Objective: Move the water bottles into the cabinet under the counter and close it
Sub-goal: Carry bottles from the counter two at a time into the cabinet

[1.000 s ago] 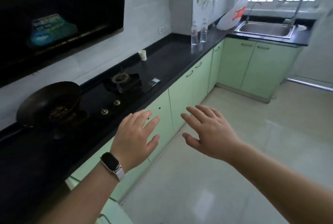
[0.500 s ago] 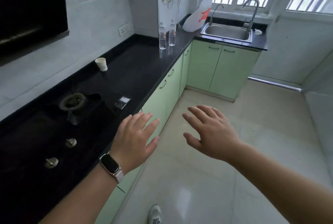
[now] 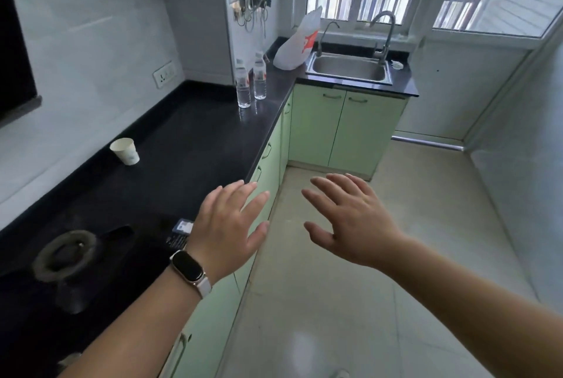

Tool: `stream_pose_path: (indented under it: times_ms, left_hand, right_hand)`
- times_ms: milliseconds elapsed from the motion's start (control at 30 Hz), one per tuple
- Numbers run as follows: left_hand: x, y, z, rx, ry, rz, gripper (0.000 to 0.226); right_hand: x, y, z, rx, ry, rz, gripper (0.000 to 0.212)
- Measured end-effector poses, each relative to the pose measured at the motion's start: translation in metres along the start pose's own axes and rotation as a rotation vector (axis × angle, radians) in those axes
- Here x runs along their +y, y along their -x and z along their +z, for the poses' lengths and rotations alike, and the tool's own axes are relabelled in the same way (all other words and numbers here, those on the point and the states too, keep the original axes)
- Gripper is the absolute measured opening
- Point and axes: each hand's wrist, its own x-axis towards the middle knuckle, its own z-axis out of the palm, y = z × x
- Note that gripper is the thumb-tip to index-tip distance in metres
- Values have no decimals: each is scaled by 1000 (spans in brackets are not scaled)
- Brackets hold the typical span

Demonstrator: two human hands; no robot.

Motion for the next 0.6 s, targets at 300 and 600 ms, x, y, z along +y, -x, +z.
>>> stream_pose_path:
  times_ms: [300,600]
  left_hand:
    - [-19,-82,38,-24,-87,-18,48]
    - [2,-219,87,-26,-176,-38,49]
  right_hand:
    - [68,-69,58,9,-93,-23,57]
    - [207,-137,85,39,-161,-53,58]
